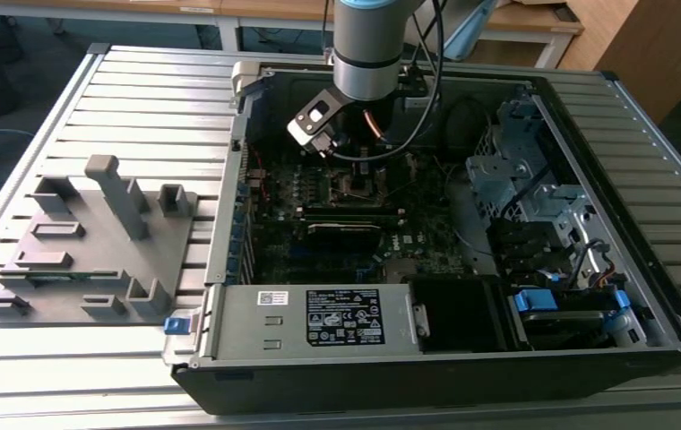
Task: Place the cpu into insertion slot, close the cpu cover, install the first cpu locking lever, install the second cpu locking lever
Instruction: 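Place the cpu into insertion slot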
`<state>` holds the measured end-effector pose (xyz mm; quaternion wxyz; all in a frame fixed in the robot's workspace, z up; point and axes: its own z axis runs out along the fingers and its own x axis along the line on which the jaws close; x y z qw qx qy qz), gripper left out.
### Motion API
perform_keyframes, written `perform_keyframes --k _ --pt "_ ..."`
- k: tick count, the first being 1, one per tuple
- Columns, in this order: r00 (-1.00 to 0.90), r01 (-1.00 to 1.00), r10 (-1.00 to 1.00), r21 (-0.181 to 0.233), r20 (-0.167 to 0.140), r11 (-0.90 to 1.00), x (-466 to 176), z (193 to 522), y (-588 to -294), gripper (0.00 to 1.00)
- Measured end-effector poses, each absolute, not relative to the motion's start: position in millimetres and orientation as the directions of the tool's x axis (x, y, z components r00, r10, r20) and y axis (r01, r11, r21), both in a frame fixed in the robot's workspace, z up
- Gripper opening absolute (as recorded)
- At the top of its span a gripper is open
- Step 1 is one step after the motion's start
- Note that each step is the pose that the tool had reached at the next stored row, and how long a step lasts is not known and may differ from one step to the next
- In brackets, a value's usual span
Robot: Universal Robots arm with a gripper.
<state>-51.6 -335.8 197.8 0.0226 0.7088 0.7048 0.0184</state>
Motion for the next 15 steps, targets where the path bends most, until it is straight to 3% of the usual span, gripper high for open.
perform_keyframes --k 15 --pt "0.006 0.998 1.000 0.058 -0.005 -0.006 -51.5 215.9 -335.7 0.10"
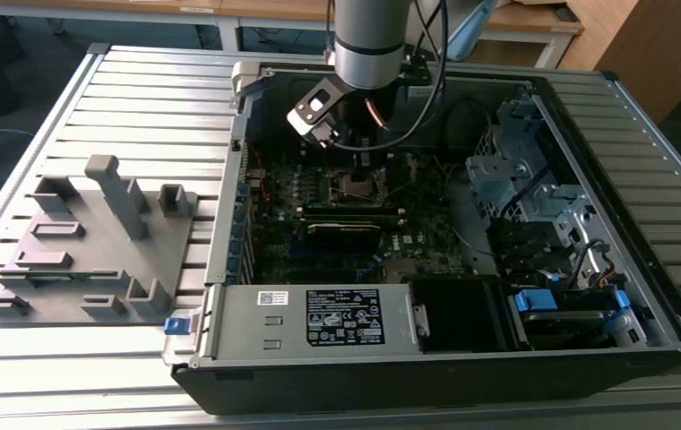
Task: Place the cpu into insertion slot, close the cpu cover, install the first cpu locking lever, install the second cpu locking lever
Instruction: 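Place the cpu into insertion slot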
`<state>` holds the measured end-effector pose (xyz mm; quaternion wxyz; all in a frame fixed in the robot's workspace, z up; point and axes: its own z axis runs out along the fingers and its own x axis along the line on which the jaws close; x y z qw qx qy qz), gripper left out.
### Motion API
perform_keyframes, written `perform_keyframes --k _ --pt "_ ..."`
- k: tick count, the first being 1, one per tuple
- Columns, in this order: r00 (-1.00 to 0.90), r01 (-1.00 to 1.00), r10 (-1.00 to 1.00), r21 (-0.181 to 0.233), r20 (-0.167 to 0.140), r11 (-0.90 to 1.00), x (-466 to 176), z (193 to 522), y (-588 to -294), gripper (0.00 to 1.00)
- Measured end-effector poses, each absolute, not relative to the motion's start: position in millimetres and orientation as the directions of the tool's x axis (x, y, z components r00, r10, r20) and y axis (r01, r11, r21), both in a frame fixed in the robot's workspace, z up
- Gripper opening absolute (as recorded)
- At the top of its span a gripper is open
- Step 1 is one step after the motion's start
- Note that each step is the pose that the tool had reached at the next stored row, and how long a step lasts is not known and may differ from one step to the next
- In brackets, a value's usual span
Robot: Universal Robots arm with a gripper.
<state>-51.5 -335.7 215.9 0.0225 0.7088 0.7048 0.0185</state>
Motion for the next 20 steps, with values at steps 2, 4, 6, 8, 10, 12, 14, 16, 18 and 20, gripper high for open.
perform_keyframes --k 2,4,6,8,10,12,14,16,18,20 --pt "0.006 0.998 1.000 0.058 -0.006 -0.006 -51.6 217.6 -335.7 0.10" --pt "0.006 0.998 1.000 0.058 -0.005 -0.006 -51.5 217.6 -335.7 0.10" --pt "0.006 0.998 1.000 0.058 -0.005 -0.006 -51.5 217.7 -335.7 0.10" --pt "0.006 0.998 1.000 0.057 -0.005 -0.005 -51.6 217.8 -335.7 0.10" --pt "0.006 0.999 1.000 0.047 -0.006 -0.005 -51.4 217.8 -335.7 0.10" --pt "0.006 0.999 1.000 0.044 -0.006 -0.006 -51.5 217.9 -335.8 0.10" --pt "0.006 0.999 1.000 0.044 -0.006 -0.006 -51.6 217.8 -335.8 0.10" --pt "0.006 0.999 1.000 0.043 -0.006 -0.006 -51.5 217.7 -335.7 0.10" --pt "0.006 0.999 1.000 0.043 -0.005 -0.006 -51.5 217.1 -335.7 0.10" --pt "0.008 0.999 1.000 0.043 -0.004 -0.008 -51.5 217.1 -335.7 0.10"
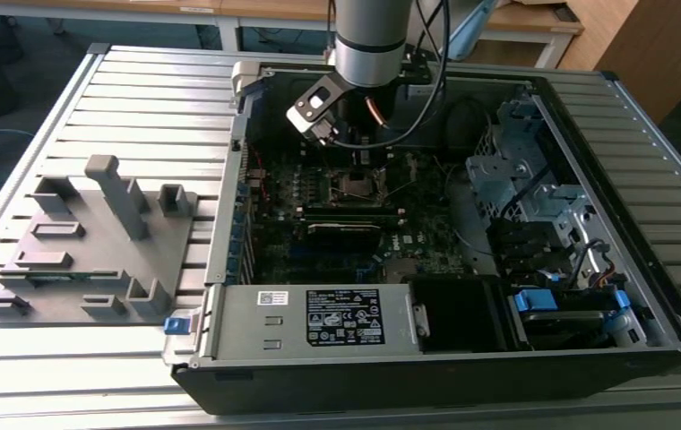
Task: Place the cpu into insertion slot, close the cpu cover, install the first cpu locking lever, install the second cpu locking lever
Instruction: 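Place the cpu into insertion slot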
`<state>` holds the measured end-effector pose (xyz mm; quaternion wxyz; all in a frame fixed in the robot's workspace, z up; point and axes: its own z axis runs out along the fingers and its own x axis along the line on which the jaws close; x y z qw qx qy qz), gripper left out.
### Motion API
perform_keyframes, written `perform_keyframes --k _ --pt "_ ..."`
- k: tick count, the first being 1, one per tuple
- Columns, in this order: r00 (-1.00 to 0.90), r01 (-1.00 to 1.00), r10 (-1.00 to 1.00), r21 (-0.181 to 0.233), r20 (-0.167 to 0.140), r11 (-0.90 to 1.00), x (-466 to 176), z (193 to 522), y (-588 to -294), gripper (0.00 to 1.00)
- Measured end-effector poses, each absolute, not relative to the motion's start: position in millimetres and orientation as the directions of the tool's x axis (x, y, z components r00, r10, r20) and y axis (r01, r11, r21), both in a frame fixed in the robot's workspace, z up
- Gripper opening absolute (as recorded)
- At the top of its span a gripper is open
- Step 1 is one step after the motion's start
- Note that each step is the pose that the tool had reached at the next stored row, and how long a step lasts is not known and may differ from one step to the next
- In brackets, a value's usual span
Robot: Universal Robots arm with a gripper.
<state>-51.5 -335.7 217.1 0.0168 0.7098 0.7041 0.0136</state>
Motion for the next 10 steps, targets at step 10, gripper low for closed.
perform_keyframes --k 10 --pt "0.008 0.999 1.000 0.043 0.006 -0.009 -51.5 216.3 -335.7 0.10"
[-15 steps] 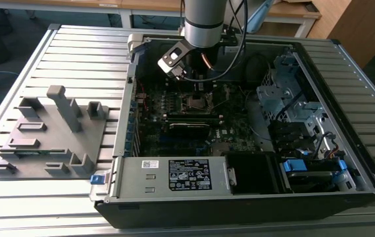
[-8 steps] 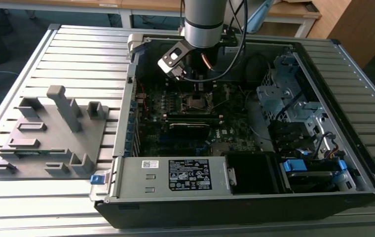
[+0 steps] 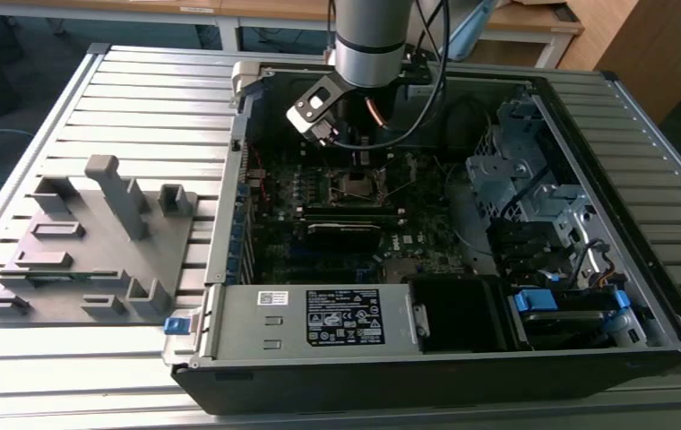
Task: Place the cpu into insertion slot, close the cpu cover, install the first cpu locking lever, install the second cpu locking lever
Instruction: 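Place the cpu into insertion slot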
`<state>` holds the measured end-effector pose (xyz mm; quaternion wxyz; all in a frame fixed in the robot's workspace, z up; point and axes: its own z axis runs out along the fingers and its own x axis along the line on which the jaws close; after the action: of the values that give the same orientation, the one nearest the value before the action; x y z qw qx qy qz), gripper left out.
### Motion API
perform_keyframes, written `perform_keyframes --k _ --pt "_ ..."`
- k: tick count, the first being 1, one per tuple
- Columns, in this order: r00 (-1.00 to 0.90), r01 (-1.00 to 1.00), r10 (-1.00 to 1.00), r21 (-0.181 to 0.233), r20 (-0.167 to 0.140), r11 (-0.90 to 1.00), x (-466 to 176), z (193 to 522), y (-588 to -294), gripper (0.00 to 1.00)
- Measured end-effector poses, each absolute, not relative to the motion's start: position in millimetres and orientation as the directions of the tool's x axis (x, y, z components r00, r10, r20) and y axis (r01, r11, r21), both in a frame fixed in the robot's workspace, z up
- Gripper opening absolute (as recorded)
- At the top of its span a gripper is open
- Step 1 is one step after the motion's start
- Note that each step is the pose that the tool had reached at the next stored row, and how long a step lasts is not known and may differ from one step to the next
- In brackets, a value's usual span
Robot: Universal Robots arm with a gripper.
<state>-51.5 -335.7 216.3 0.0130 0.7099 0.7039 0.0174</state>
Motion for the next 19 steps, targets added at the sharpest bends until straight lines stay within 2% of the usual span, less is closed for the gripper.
perform_keyframes --k 19 --pt "0.009 0.999 1.000 0.043 0.006 -0.009 -51.5 200.5 -335.8 0.10"
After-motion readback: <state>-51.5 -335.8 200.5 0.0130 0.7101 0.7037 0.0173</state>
